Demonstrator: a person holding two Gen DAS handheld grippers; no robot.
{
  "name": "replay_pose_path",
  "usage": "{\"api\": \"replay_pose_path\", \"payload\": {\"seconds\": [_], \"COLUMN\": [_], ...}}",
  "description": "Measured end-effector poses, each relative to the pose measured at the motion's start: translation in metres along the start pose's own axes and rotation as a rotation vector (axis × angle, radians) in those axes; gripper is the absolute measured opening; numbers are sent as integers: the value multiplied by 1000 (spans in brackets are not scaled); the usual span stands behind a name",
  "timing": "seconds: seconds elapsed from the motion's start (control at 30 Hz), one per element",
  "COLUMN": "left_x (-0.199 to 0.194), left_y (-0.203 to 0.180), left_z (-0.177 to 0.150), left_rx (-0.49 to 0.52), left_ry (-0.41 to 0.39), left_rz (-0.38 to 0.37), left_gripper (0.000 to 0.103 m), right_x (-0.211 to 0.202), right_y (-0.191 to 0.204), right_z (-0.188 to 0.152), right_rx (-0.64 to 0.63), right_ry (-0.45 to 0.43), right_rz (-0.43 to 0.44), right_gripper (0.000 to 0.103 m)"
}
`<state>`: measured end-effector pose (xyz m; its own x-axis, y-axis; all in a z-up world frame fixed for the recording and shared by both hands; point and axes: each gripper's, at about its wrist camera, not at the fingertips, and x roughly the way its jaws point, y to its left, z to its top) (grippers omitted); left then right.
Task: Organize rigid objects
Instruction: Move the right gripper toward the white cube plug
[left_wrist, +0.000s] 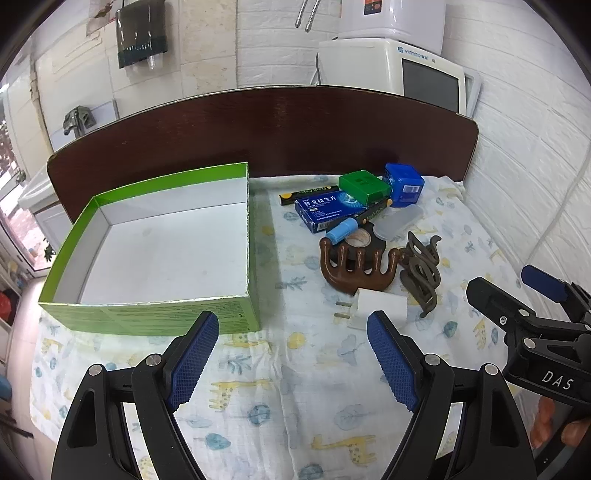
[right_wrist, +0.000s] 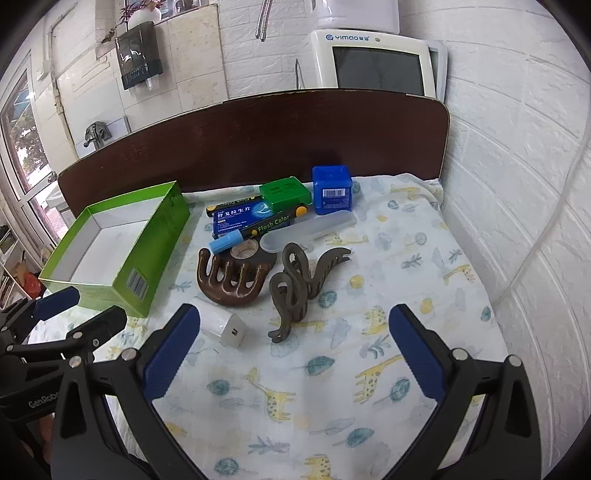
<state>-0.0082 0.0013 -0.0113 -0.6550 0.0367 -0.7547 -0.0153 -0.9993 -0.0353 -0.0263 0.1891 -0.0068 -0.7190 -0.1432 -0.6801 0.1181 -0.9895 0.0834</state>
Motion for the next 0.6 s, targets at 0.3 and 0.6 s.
{"api": "replay_pose_path", "payload": {"seconds": [0.3,0.6], "left_x": [0,1], "left_y": [-3,-3], "left_z": [1,1], "left_rx": [10,11], "left_ry": [1,4], "left_rz": [-8,-8], "left_gripper": [83,83], "right_x": [3,4], "right_y": [2,1], "right_z": [-1,-1], "right_rx": [4,6], "right_ry": [18,21], "right_rz": [21,22], "right_gripper": [98,98]}}
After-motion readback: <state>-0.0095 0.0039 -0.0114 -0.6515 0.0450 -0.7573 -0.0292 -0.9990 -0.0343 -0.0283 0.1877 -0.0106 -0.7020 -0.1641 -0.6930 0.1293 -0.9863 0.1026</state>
